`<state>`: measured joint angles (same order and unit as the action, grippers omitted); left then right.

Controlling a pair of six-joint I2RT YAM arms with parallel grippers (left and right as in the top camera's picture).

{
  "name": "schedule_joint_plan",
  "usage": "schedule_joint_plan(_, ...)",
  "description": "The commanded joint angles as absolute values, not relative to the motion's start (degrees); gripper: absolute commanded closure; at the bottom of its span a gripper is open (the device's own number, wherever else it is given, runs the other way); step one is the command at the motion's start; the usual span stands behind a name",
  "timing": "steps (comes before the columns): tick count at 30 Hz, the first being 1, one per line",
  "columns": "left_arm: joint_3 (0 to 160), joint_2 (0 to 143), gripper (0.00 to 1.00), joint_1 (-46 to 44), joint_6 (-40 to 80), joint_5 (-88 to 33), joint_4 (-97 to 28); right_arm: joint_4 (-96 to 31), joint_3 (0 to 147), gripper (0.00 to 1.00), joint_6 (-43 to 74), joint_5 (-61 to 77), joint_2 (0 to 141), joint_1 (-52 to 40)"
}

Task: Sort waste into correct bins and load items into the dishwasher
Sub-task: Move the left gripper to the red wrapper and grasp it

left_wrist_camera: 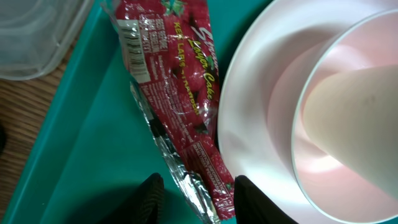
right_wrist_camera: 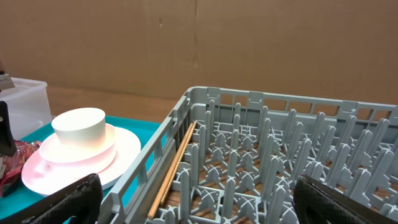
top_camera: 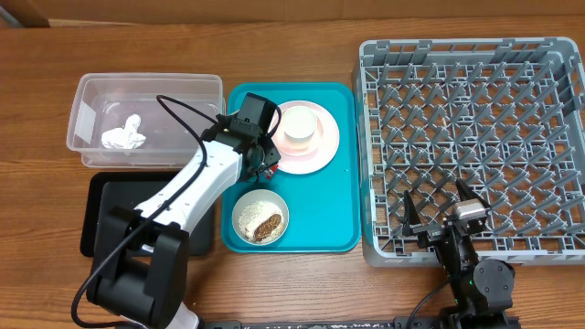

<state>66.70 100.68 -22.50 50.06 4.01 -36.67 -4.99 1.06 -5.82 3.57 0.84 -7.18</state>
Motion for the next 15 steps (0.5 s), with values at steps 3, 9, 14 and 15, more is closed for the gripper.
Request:
schedule_joint_plan(3, 65.6, 101.4, 0.61, -23.7, 51.0, 3.6, -36.0, -4.6, 0.4, 0.00, -5.8, 3.0, 0.2, -7.5)
schedule_joint_plan(9, 65.6, 104.6, 0.55, -24.1, 51.1, 3.5, -34.1, -4.6, 0.4, 0.00, -5.8, 3.0, 0.2, -7.5)
schedule_joint_plan(14, 65.6, 105.8, 0.54, -24.1, 51.0, 3.3, -33.0, -4.6, 0.4, 0.00, -5.8, 3.0, 0.2, -7.5)
schedule_joint_plan(15, 65.6, 105.8, 0.56, -24.1, 51.0, 3.3, -32.9, -4.6, 0.4, 0.00, -5.8, 3.0, 0.2, -7.5)
